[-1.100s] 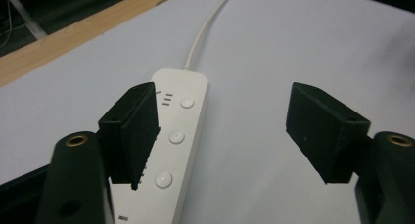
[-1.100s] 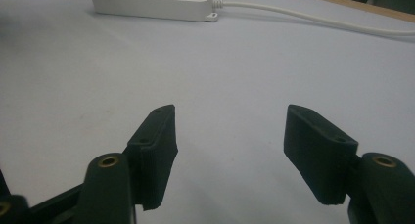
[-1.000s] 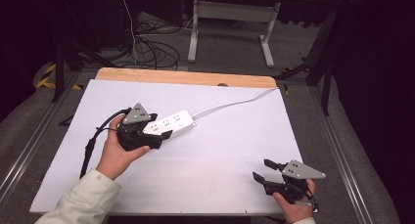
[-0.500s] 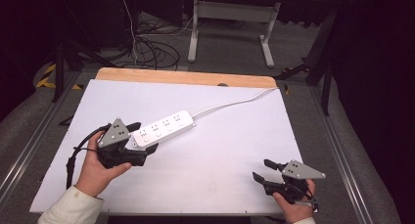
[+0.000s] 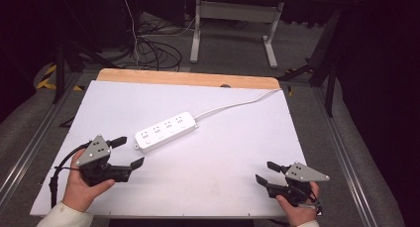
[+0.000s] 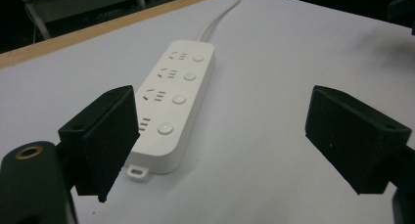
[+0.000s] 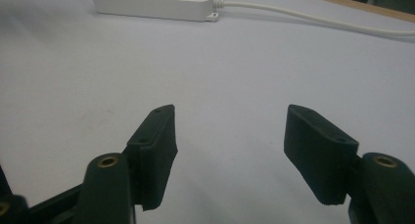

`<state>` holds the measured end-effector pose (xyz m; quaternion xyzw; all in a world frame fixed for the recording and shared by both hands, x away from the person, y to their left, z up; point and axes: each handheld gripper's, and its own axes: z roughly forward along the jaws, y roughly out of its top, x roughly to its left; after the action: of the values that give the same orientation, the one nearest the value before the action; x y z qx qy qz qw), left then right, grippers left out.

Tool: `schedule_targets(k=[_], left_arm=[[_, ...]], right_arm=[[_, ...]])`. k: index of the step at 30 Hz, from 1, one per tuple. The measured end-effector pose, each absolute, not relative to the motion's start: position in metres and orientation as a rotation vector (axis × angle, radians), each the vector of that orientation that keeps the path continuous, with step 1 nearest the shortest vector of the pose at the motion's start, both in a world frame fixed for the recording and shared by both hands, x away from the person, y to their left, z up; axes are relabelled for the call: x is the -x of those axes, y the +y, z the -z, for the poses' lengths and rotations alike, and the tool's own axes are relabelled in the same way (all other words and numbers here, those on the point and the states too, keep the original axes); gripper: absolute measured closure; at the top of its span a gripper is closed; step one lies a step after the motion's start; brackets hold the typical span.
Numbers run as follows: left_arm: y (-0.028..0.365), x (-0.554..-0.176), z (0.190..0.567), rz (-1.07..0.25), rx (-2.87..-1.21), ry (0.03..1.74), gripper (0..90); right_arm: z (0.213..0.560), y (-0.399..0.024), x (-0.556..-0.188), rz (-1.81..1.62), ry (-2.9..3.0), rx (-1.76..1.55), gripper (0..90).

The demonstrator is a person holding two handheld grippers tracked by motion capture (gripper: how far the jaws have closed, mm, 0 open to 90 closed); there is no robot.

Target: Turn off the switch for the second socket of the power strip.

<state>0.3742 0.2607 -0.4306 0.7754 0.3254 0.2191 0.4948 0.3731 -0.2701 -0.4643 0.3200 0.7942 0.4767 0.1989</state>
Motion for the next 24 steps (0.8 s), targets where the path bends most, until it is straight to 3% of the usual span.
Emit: schedule_targets(k=[24], left_arm=[[0.296, -0.357, 0.472, -0.479, -1.858, 0.828, 11.0]], right_arm=[[0.464, -0.272, -0.372, -1.344, 2.219, -0.892, 37.0]])
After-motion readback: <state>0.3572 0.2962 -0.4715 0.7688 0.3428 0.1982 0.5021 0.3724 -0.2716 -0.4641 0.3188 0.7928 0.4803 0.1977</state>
